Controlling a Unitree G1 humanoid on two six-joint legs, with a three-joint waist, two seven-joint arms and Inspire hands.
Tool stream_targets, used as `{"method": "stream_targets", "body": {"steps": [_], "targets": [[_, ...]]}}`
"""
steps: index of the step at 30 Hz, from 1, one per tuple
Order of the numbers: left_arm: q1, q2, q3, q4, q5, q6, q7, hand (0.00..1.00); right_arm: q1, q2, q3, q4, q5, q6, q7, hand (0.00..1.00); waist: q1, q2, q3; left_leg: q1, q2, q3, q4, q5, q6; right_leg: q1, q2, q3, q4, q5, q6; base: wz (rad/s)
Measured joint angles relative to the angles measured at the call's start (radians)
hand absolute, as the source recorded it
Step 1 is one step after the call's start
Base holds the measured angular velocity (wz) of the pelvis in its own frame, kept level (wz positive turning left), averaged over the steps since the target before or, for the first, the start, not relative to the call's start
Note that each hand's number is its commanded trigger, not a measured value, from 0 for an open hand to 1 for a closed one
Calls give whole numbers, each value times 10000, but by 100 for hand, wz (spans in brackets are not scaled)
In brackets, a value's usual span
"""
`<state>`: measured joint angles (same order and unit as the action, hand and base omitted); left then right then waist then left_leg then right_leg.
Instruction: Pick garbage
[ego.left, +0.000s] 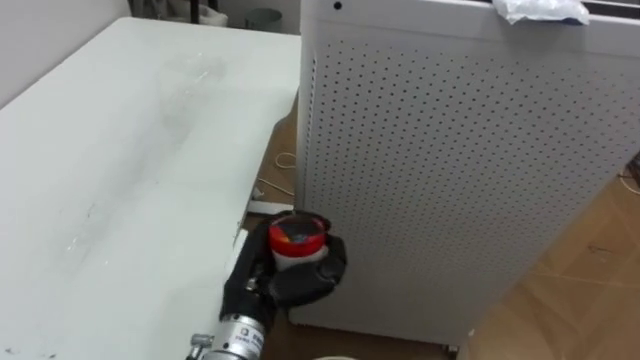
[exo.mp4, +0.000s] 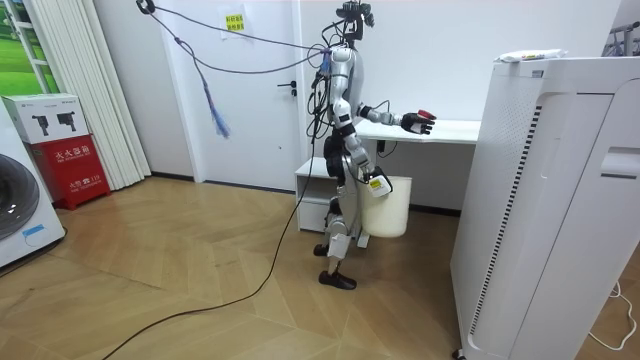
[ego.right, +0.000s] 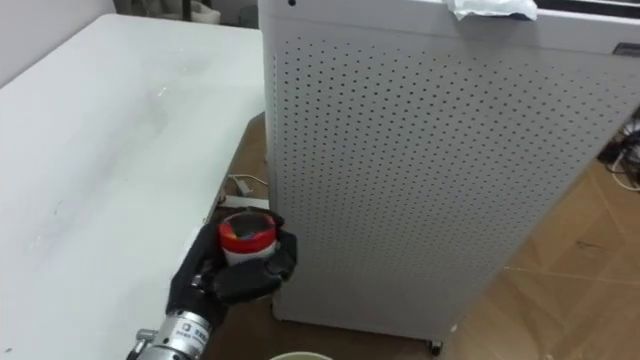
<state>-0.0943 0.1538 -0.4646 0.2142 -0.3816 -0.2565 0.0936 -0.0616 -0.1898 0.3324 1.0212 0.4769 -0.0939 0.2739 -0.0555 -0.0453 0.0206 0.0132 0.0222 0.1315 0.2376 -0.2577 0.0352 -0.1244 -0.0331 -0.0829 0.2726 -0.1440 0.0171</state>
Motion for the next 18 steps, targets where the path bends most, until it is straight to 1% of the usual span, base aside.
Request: {"method": "stream_targets", "body": {"steps": [2,5,7,8,9,13,14,15,17,18], "targets": [[-21,6,-58,0,-4,141,-440,100,-176,-38,-1,3,13,0,10,100,-5,39,-6,2,22,95,1,0,0,-56,12,-40,6,25,-23,-30],[-18,39,-169,11,-5,332,-1155,100,-386,-157,-56,2,105,1,71,100,-230,70,10,-74,40,177,-2,0,0,-153,13,-102,5,36,-37,-5],[-18,87,-327,59,-4,377,-1586,100,-501,-219,-87,2,108,1,73,100,-232,104,31,-127,39,190,-3,0,0,-221,7,-104,12,39,-41,-2],[-18,132,-503,178,-9,391,-1911,100,-568,-259,-96,1,97,1,73,100,-239,137,28,-174,38,205,-2,0,0,-268,-5,-185,18,39,-41,0],[-10,144,-634,329,1,473,-2214,100,-645,-271,-102,2,61,1,73,100,-237,155,35,-196,39,210,-2,0,0,-300,-27,-323,17,47,-52,-3],[15,170,-920,831,32,779,-2887,100,-906,-267,-104,3,-49,1,174,100,-238,205,42,-298,58,335,6,0,0,-422,-17,-346,15,61,-67,-6],[35,175,-959,877,44,905,-3101,100,-949,-266,-103,3,-114,0,235,100,-242,233,38,-389,66,334,20,0,0,-493,-17,-389,12,73,-75,0],[36,190,-1010,878,36,968,-3289,100,-995,-268,-104,4,-107,0,247,100,-236,270,57,-486,69,333,24,0,0,-590,-16,-409,20,82,-84,0],[33,191,-1103,971,38,958,-3519,100,-1096,-289,-117,5,-121,0,254,100,-238,378,81,-669,69,332,77,0,-1,-746,-20,-416,35,93,-87,0],[32,170,-1146,1195,39,957,-3697,100,-1175,-314,-117,14,-116,0,267,100,-233,456,85,-778,66,332,139,0,-1,-850,-25,-414,52,100,-91,-3]]}}
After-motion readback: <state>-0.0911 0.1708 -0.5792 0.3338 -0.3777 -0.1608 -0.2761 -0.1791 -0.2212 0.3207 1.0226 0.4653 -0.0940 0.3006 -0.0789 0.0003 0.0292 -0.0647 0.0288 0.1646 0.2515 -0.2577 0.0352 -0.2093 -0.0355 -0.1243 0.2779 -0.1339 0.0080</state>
